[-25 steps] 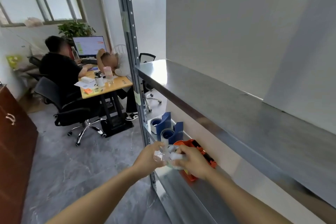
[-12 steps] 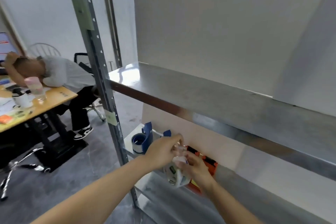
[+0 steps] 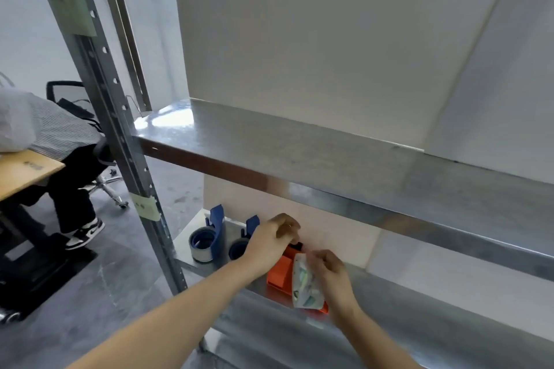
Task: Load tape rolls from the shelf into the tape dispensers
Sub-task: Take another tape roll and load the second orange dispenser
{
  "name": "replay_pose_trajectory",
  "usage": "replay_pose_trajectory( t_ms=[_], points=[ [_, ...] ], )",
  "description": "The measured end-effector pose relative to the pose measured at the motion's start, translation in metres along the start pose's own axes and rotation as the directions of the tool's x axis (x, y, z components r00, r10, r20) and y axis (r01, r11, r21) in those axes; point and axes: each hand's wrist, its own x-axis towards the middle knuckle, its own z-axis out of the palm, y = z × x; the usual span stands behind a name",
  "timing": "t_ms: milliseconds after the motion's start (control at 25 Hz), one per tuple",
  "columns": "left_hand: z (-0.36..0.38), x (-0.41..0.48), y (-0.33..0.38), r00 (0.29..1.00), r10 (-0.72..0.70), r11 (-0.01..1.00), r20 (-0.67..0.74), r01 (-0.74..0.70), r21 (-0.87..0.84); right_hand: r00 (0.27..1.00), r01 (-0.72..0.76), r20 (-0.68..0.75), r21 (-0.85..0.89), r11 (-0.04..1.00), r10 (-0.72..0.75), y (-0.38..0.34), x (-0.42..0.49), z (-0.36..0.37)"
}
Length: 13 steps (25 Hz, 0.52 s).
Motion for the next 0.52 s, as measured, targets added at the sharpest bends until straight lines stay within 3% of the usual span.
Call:
replay_pose_trajectory(
  t_ms=[80, 200, 360, 440, 520],
  points=[
    [0.000, 0.007, -0.022, 0.985, -0.162, 0.986, -0.055, 0.164, 0.039, 0.994, -0.007, -0.113, 0.011, 1.000, 0.008, 0.004, 0.014, 0.003],
    [0.010, 0.010, -0.060, 0.915, -0.403, 0.881, 0.036, 0.377, 0.287, 0.980, -0.031, -0.192, 0.105, 0.994, 0.051, -0.001, 0.021, 0.010],
    [0.038, 0.020, -0.073, 0.845, -0.513, 0.833, 0.153, 0.446, 0.328, 0.965, -0.071, -0.244, 0.119, 0.990, 0.098, 0.001, 0.026, 0.024],
    [0.048, 0.029, -0.078, 0.832, -0.523, 0.846, 0.183, 0.482, 0.228, 0.953, -0.096, -0.276, 0.112, 0.989, 0.124, 0.001, 0.030, 0.030],
    [0.055, 0.040, -0.095, 0.772, -0.581, 0.807, 0.260, 0.587, 0.061, 0.941, -0.109, -0.307, 0.133, 0.985, 0.145, -0.001, 0.030, 0.037]
  ],
)
